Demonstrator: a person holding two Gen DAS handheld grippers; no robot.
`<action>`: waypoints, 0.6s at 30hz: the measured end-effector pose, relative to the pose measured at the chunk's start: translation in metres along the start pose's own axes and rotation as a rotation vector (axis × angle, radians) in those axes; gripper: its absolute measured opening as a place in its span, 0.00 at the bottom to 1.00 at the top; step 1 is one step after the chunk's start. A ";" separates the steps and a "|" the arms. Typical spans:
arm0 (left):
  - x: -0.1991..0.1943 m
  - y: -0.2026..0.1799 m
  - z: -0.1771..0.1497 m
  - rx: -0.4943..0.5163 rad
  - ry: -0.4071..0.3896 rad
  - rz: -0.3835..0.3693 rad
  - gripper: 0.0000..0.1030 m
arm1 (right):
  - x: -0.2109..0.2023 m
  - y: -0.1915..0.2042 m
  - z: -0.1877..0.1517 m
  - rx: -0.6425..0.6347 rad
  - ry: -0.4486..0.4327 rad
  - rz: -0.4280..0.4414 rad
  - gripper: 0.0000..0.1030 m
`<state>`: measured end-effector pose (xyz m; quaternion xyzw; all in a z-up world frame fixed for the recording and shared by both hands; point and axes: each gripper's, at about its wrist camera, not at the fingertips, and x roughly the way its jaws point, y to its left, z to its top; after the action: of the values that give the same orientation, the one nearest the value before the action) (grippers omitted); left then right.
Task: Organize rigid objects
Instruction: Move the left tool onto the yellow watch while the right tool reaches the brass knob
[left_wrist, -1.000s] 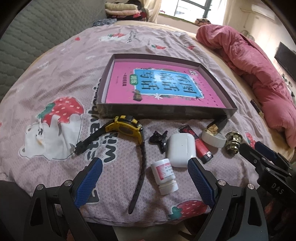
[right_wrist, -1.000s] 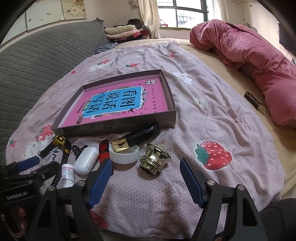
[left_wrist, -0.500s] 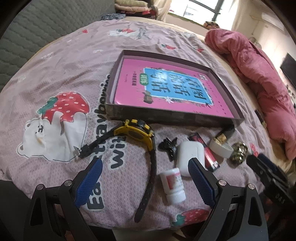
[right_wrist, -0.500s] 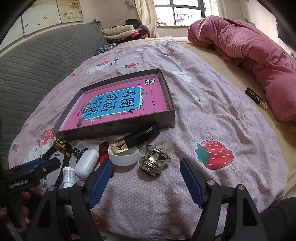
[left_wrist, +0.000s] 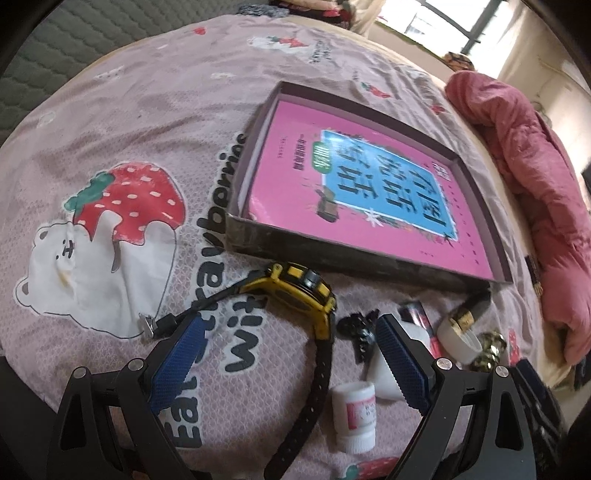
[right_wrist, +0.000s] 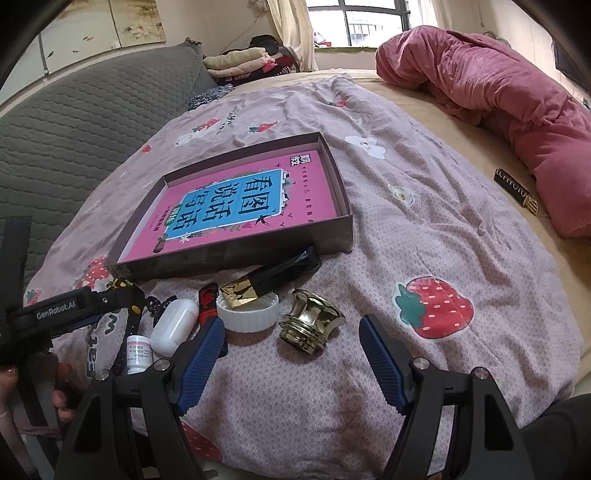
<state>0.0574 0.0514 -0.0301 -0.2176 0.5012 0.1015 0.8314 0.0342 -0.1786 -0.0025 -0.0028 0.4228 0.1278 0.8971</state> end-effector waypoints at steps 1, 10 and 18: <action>0.002 0.002 0.002 -0.022 0.009 -0.005 0.92 | 0.001 0.000 0.000 0.003 0.001 0.001 0.73; 0.023 0.000 0.014 -0.104 0.050 0.032 0.90 | 0.009 -0.006 -0.002 0.019 0.027 -0.006 0.73; 0.027 -0.002 0.018 -0.116 0.026 0.049 0.70 | 0.019 -0.008 -0.002 0.020 0.058 -0.024 0.73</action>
<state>0.0849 0.0569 -0.0458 -0.2546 0.5103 0.1478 0.8081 0.0460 -0.1822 -0.0190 -0.0027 0.4500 0.1129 0.8858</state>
